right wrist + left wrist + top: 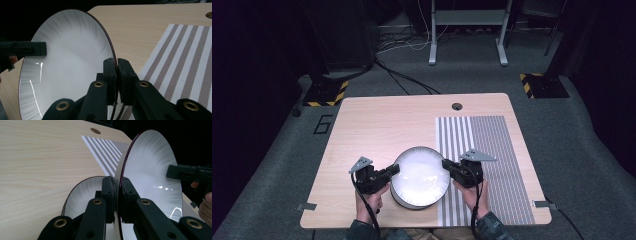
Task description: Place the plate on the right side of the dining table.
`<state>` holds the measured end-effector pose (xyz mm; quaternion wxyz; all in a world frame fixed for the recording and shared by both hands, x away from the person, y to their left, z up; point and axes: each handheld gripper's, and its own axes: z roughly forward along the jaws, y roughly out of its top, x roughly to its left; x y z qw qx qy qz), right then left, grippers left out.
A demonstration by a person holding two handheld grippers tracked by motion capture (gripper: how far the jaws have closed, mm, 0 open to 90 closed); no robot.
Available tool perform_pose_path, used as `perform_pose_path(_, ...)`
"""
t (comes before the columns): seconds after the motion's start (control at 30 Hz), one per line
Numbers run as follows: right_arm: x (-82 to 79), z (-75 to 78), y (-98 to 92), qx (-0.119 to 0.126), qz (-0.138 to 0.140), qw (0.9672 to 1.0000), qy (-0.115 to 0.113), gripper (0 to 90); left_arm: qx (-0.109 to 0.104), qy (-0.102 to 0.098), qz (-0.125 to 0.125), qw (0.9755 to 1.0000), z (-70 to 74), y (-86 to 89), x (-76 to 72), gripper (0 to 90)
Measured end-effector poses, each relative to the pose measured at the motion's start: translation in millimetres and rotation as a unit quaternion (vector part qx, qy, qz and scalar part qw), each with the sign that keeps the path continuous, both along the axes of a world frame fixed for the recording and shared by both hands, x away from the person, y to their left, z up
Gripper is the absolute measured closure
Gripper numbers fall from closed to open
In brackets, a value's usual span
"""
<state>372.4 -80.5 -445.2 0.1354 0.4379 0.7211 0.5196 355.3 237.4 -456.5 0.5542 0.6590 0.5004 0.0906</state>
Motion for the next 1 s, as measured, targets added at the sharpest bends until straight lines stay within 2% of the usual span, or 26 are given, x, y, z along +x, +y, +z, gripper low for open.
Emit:
perform_pose_path(0.43, -2.7, 4.1, -15.1, 0.005, -0.012, 0.9999, -0.005, 85.4, 0.013, -0.006, -0.020, 0.9997, 6.8, -13.4, 5.4, 83.7)
perform_pose_path(1.0, -5.2, 7.2, -34.1, 0.007, -0.031, 0.9995, -0.007, 84.9, 0.017, -0.005, -0.042, 0.9990, 10.0, -33.1, 13.9, 83.7)
